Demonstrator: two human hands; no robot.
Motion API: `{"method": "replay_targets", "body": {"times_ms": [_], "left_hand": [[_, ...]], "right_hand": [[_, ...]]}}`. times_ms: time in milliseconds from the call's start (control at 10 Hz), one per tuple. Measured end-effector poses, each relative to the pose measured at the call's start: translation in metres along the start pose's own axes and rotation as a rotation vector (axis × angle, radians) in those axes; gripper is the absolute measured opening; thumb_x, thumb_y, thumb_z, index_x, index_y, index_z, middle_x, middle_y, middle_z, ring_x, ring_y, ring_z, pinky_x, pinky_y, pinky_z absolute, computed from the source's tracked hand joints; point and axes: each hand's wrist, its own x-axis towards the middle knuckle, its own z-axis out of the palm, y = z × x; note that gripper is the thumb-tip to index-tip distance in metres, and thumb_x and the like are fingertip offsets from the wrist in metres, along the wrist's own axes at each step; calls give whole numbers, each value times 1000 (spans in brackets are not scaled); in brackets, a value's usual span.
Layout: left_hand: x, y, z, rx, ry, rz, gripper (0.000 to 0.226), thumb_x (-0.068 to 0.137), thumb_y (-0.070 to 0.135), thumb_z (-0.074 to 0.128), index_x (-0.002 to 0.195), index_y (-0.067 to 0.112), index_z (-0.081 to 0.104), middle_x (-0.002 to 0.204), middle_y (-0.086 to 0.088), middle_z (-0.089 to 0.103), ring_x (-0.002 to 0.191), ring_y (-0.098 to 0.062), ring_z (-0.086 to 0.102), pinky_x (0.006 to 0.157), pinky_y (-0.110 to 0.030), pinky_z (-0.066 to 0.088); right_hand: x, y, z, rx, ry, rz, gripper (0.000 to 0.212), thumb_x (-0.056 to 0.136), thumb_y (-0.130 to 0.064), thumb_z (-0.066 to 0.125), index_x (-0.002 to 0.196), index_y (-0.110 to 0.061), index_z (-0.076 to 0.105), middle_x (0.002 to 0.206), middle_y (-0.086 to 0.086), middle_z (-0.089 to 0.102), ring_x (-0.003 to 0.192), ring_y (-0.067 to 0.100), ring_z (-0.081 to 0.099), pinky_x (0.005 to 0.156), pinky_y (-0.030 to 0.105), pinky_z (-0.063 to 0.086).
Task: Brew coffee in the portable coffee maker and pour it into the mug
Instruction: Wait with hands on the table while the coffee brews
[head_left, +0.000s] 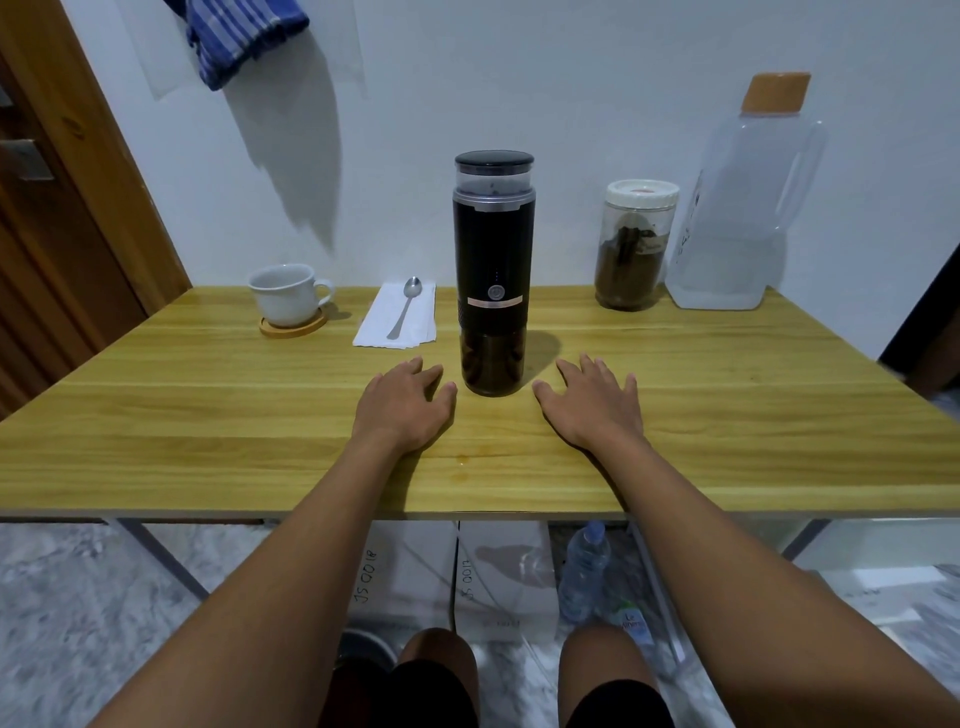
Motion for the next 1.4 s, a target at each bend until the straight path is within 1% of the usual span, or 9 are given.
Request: {"method": "replay_targets", "body": {"times_ms": [300,1000,1400], "left_hand": [[1,0,1,6,-2,-3,56,103,53,38,153,28,41,164,-1,30,150,-24,27,120,-46,25],[-3,2,-4,-11,-12,-5,55,104,51,39,153,27,41,164,-2,29,150,-25,27,121,-47,23],[-2,2,-2,-4,-3,-3,55,103,51,39,153,27,41,164,-1,29,150,-24,27,120,-44,23]], "right_hand": [[-1,0,-1,3,1,-3,67,98,-62,25,156,-28,25,166,3,12,153,22,6,121,54,2],[1,0,1,-5,8,-5,67,98,-62,25,156,-28,25,166,3,13,153,23,6,120,54,2],[2,1,3,-6,14,-5,67,98,-62,25,156,-28,25,166,3,13,153,23,7,120,54,3]]}}
